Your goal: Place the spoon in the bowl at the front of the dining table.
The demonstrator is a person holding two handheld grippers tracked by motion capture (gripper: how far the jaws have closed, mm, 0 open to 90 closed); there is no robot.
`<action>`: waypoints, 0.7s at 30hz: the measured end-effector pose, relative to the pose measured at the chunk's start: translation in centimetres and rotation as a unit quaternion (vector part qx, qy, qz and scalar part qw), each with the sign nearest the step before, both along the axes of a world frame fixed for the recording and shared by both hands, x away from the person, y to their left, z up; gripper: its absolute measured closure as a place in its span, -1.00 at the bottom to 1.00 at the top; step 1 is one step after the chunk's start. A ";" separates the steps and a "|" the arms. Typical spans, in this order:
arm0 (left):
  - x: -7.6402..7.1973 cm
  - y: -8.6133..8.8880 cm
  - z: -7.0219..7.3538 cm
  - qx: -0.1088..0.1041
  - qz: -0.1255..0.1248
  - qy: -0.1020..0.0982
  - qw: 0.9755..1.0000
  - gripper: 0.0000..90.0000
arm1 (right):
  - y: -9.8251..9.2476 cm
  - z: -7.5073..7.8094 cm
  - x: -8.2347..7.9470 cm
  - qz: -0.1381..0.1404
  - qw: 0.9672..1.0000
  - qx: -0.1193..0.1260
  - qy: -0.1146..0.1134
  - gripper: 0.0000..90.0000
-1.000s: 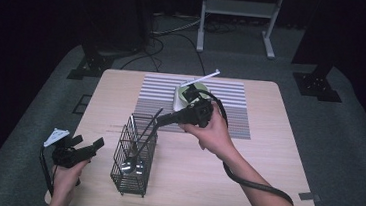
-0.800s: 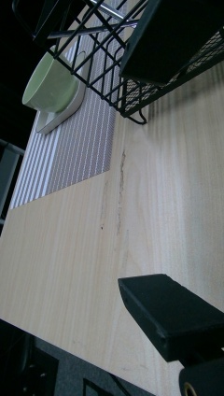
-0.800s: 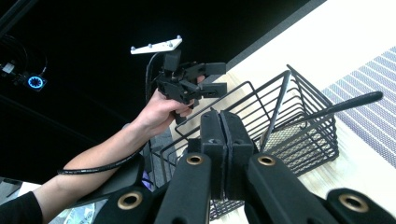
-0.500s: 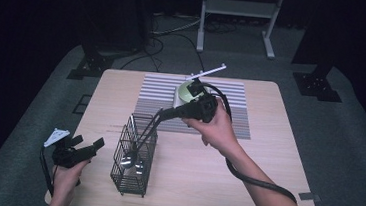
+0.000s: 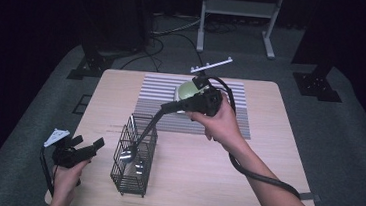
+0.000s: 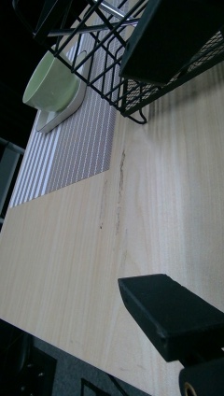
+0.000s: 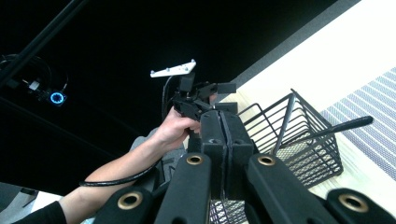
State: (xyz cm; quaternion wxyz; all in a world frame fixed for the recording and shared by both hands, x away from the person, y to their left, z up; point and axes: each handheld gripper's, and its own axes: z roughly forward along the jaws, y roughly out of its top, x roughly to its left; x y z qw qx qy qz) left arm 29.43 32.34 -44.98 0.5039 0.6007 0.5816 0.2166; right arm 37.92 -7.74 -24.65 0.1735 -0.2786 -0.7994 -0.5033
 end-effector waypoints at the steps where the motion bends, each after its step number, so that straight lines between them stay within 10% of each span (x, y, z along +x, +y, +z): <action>1: 0.0 -0.1 0.0 0.000 0.000 0.000 1.000 -0.98 | -0.2 0.2 0.0 0.001 1.000 0.001 -0.001 0.98; 21: 0.3 -0.2 -0.1 0.002 -0.003 0.002 1.000 -0.98 | -4.2 2.0 -0.3 -0.017 1.000 0.017 0.007 0.98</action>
